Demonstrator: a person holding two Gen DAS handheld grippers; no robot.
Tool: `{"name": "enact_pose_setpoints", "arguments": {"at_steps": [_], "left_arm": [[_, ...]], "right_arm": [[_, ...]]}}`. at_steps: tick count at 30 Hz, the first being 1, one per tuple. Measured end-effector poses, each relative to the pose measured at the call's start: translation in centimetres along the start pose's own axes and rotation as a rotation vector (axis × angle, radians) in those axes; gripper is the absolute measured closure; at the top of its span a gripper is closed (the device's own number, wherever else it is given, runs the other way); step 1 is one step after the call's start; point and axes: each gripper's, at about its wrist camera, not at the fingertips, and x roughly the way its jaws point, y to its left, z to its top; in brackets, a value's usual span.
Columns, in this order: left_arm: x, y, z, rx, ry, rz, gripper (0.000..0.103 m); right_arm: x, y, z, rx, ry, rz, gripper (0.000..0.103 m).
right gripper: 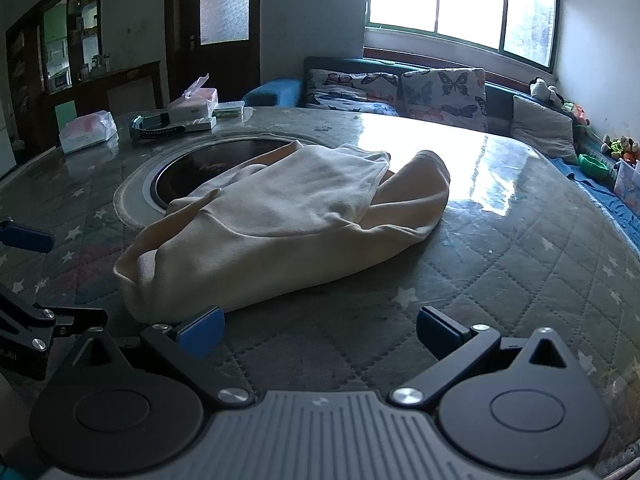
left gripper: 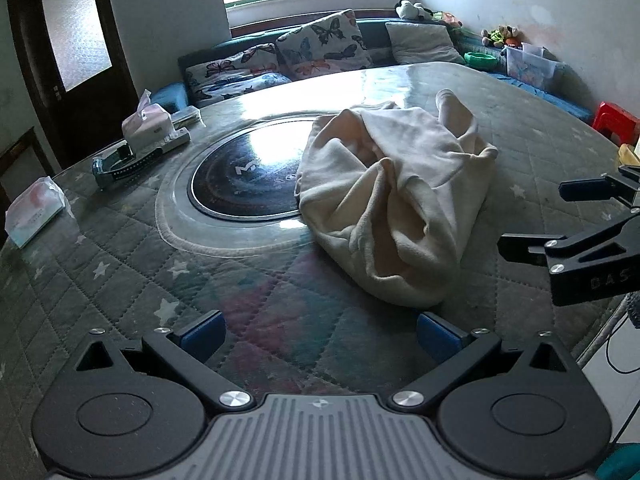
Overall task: Fold clothes
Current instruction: 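Move both grippers toward the crumpled cream shirt on the table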
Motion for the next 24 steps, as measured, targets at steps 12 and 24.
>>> {"name": "enact_pose_setpoints", "arguments": {"at_steps": [12, 24], "left_arm": [[-0.1, -0.2, 0.6, 0.017, -0.009, -0.015, 0.000], [-0.3, 0.5, 1.8, 0.010, -0.036, -0.031, 0.000]], "right_arm": [[0.2, 0.4, 0.4, -0.010, -0.001, 0.014, 0.000], [0.5, 0.6, 1.3, -0.021, -0.014, 0.039, 0.000]]}}
